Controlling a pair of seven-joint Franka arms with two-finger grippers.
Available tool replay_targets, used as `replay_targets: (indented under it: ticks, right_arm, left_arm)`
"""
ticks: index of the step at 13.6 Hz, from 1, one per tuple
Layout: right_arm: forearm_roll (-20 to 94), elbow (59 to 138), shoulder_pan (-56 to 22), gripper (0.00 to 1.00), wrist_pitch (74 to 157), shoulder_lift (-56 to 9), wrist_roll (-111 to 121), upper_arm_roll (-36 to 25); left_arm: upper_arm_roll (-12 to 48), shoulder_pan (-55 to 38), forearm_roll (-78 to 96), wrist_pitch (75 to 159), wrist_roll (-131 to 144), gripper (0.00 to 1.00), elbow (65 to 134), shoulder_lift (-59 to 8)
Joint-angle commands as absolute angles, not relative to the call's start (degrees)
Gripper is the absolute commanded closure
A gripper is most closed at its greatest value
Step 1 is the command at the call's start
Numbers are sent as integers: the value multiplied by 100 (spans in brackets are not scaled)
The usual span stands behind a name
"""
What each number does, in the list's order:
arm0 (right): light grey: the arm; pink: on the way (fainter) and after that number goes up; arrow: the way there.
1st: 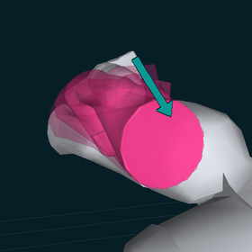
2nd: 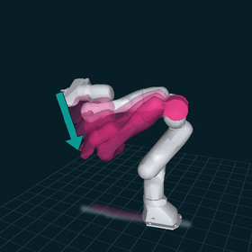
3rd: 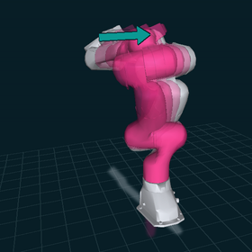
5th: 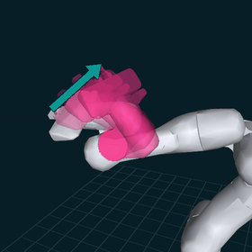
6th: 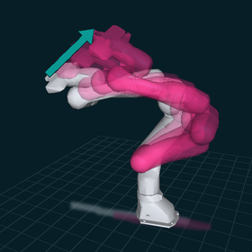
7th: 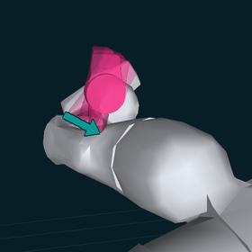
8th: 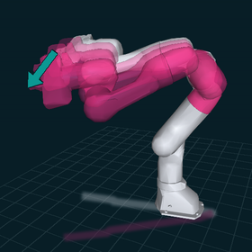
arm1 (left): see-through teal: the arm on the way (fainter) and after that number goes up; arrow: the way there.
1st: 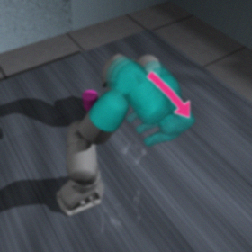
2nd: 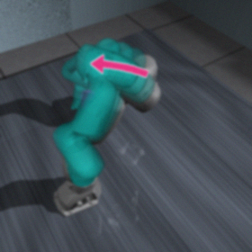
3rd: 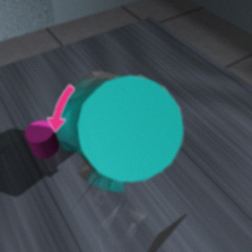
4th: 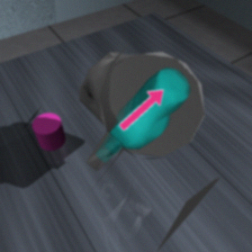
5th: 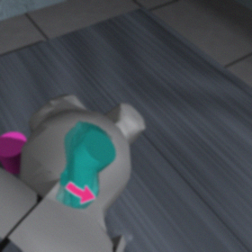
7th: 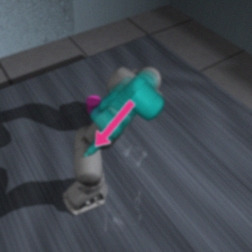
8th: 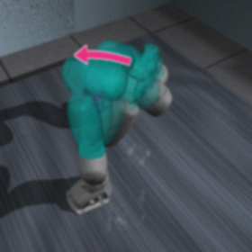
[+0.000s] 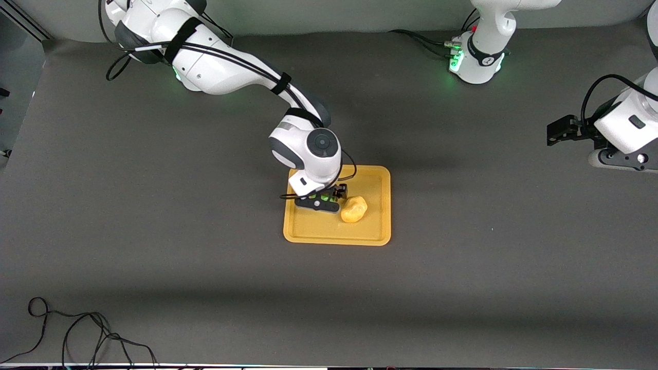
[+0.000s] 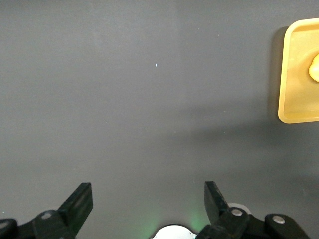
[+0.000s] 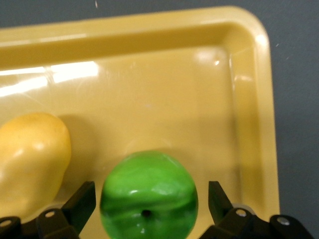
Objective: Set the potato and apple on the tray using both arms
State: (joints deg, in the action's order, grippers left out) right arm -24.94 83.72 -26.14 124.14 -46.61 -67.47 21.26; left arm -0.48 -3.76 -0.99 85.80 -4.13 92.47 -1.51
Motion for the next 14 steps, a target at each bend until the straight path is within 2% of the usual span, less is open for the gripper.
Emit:
replay_targets:
  ticks: [1, 3, 7, 8, 10, 14]
  right_arm:
    - [-2567, 8341, -2357, 0, 11990, -4316, -6549, 2197]
    - [-2401, 8358, -1927, 0, 11717, -4071, -6006, 2486]
    - [-1321, 8586, -1118, 0, 11032, -3184, -4434, 2444]
    - [-1083, 8761, -1021, 0, 10978, -2886, -4369, 2287]
    - [-469, 9279, -1011, 0, 11030, -2200, -4176, 1498]
    - [351, 10281, -1037, 0, 10995, -1022, -1954, 178]
  left_arm:
    - [-26, -387, -176, 8499, -431, 0, 9237, -123]
    - [-26, -387, -167, 8499, -431, 0, 9237, -123]
    - [-26, -387, -167, 8499, -431, 0, 9237, -123]
    - [-26, -387, -167, 8499, -431, 0, 9237, -123]
    - [-26, -378, -158, 8508, -439, 0, 9237, -123]
    - [-18, -387, -114, 8508, -439, 0, 9237, -123]
